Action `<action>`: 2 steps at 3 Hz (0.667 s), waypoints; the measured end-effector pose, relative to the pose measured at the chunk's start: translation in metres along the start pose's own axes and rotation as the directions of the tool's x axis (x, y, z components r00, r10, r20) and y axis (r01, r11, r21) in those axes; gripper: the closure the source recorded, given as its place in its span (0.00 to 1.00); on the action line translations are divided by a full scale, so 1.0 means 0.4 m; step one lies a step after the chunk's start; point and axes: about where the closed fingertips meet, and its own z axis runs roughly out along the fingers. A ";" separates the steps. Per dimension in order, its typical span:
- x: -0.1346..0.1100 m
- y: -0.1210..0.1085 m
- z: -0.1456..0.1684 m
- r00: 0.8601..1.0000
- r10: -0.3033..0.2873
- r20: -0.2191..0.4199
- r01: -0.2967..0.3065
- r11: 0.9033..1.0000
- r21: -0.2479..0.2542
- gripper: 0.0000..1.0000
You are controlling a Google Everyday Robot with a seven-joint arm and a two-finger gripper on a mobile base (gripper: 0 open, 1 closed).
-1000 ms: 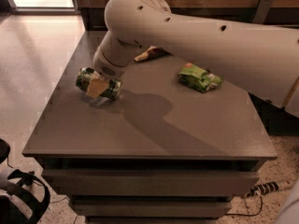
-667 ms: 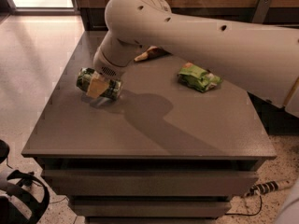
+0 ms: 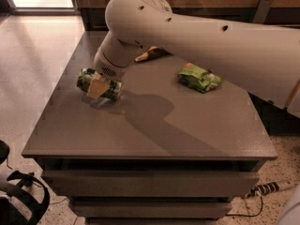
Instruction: Knock green can over
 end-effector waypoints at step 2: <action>-0.004 0.004 -0.002 1.000 -0.004 0.001 0.004 1.000 0.000 0.12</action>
Offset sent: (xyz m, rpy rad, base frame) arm -0.0007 0.0005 0.0005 -0.0001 -0.0008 0.0014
